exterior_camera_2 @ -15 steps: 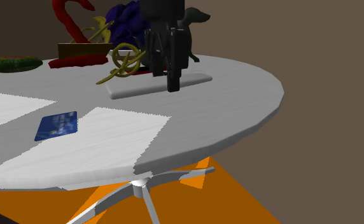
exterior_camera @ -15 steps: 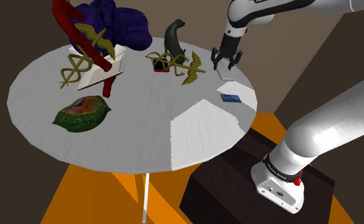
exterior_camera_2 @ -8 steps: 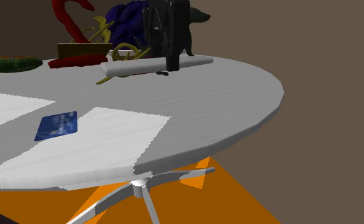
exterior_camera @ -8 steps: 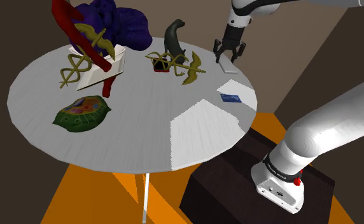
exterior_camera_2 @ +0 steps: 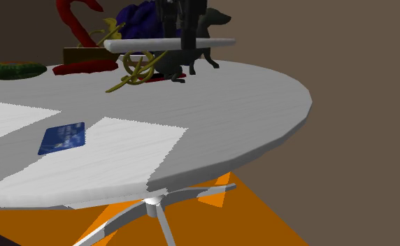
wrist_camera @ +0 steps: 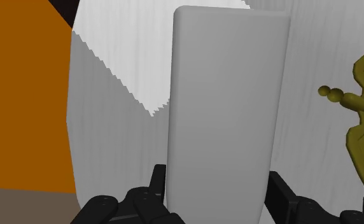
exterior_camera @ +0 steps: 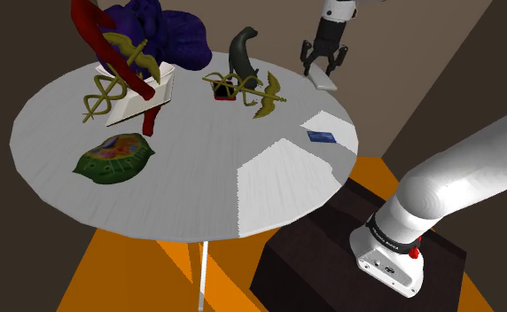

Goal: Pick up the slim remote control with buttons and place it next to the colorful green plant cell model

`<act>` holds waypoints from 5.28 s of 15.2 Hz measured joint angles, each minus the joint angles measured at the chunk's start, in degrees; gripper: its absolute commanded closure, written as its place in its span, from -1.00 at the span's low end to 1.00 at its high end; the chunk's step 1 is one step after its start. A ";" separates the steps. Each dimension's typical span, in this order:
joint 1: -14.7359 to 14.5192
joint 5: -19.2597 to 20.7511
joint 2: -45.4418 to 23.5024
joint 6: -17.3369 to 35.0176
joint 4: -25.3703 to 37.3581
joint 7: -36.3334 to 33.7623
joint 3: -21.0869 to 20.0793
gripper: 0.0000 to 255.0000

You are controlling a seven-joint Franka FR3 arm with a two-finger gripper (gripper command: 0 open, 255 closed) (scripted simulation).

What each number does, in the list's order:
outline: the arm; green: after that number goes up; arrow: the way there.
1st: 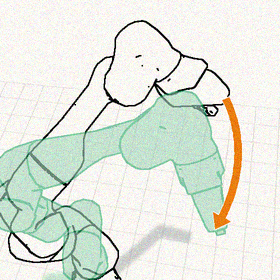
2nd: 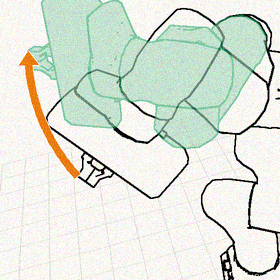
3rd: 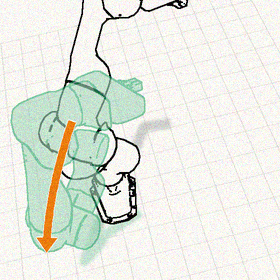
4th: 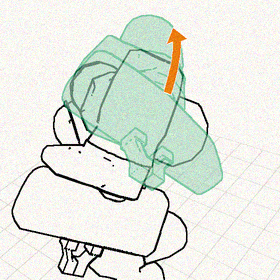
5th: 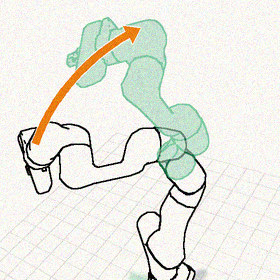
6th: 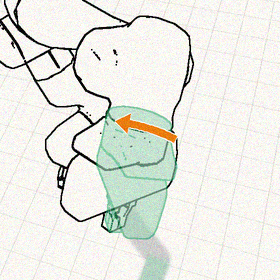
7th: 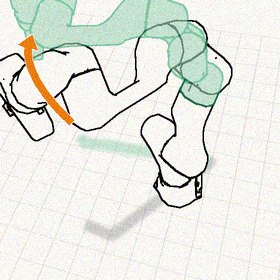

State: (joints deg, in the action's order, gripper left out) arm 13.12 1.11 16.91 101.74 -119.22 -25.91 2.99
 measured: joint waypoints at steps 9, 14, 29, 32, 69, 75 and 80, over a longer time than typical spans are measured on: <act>-3.75 -2.29 5.03 -1.47 -3.59 -9.21 -6.41 1.00; -6.33 -4.36 7.10 -1.90 -5.08 -15.60 -10.99 1.00; -13.61 -9.40 3.56 -1.92 -0.24 -36.78 -26.45 1.00; -14.74 -9.21 0.20 -1.59 3.04 -41.90 -30.19 1.00; -17.76 -5.34 -11.15 14.46 -2.19 -54.77 -39.41 -1.00; -17.66 -5.73 -10.36 12.24 -0.60 -54.33 -39.11 -1.00; -17.57 -6.18 -9.33 7.44 3.31 -54.02 -38.75 -1.00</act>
State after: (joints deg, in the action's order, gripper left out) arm -4.45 -5.07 7.59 109.18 -115.91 -79.92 -35.77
